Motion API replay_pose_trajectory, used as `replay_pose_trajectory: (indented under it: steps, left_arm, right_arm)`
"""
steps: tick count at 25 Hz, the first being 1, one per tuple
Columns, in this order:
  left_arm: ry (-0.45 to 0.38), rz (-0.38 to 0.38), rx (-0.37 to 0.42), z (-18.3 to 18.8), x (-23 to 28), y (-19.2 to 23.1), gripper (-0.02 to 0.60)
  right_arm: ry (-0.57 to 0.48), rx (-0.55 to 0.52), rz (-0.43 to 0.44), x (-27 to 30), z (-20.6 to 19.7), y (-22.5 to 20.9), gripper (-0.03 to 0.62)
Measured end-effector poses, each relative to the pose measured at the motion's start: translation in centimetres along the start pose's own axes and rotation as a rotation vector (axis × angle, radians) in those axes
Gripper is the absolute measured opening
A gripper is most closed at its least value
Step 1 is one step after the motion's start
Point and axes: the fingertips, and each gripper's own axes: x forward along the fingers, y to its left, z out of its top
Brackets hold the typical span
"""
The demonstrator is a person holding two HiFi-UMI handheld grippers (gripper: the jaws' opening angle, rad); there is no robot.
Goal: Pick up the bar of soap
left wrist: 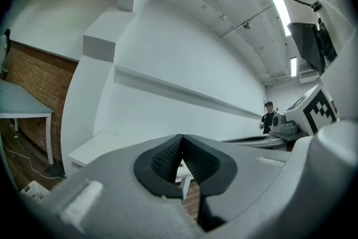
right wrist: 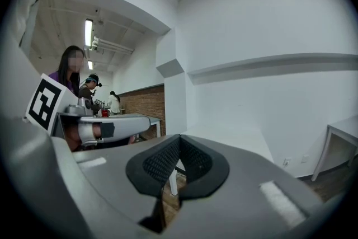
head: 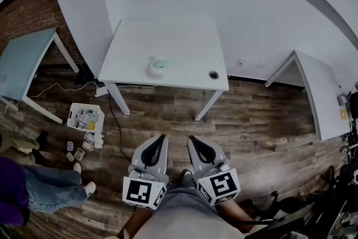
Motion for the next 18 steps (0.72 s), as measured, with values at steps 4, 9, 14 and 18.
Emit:
replay_pose_trajectory:
  steps: [4, 9, 14, 18]
  left_arm:
    - [-0.003, 0.004, -0.007, 0.1, 1.0, 1.3, 0.003]
    - [0.005, 0.016, -0.008, 0.0, 2.5, 2.7, 0.002]
    - [0.019, 0.019, 0.000, -0.5, 5.0, 3.8, 0.003]
    - [0.030, 0.024, 0.003, -0.9, 7.6, 4.8, 0.003]
  right_arm:
    - [0.002, -0.010, 0.008, 1.8, 0.3, -0.1, 0.002]
    - [0.001, -0.010, 0.020, 3.8, 0.5, -1.0, 0.002]
    - [0.003, 0.003, 0.024, 6.2, 0.2, -2.7, 0.002]
    - [0.012, 0.002, 0.030, 8.3, 0.0, -4.6, 0.002]
